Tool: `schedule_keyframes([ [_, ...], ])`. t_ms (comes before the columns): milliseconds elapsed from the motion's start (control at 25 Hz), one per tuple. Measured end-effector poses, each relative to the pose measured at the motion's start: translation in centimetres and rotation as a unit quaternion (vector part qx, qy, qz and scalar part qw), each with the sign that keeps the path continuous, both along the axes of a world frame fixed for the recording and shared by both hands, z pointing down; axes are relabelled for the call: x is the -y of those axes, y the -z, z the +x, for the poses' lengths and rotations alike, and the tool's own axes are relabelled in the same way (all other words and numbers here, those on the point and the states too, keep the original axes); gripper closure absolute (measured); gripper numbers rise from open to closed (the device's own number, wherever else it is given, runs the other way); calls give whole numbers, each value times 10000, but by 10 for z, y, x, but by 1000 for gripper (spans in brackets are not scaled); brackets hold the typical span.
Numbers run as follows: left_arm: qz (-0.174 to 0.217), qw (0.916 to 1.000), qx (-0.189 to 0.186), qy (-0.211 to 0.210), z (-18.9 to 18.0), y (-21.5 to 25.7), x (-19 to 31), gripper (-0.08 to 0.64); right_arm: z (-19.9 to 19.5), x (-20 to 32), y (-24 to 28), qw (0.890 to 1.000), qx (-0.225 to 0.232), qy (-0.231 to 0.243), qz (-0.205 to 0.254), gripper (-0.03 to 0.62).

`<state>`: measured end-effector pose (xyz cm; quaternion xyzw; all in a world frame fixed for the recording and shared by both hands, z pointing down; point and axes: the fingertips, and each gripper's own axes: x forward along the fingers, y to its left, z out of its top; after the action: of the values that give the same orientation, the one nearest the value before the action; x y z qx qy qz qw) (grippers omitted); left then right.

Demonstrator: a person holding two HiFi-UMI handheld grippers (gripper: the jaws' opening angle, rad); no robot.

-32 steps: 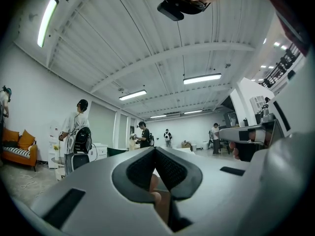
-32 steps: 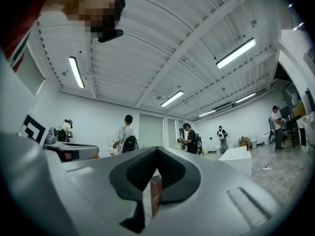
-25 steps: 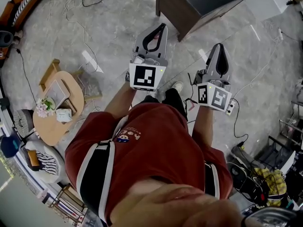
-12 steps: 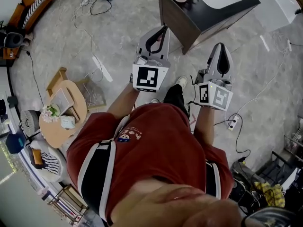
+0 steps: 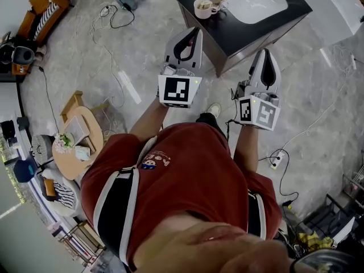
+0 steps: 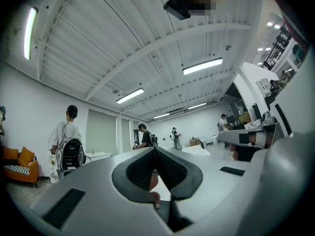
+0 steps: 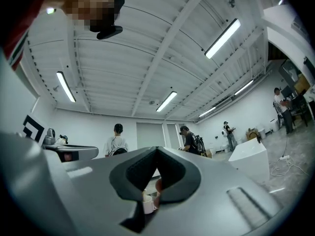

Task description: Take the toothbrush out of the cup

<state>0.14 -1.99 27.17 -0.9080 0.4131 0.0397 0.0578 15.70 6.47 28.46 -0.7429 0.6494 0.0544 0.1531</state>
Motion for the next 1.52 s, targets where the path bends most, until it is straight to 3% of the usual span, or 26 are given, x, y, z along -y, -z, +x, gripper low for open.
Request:
schedule_keyframes([
  [80, -17, 9999, 148, 63, 14, -3, 9, 554, 14, 9, 0, 10000, 7, 47, 18, 581],
  [240, 61, 9995, -56, 302, 43, 3, 32, 554, 46, 30, 1, 9998, 53, 165, 41, 581],
  [400, -4, 9983, 217, 534, 56, -9, 47, 554, 68, 47, -3, 9995, 114, 283, -17, 581],
  [1000, -475, 9927, 512, 987, 56, -84, 124, 552, 63, 129, -34, 9963, -34, 762, -390, 581],
  [1520, -1349, 9809, 1064, 908, 73, -175, 183, 347, 59, 203, -75, 9891, -60, 1034, -1043, 581],
])
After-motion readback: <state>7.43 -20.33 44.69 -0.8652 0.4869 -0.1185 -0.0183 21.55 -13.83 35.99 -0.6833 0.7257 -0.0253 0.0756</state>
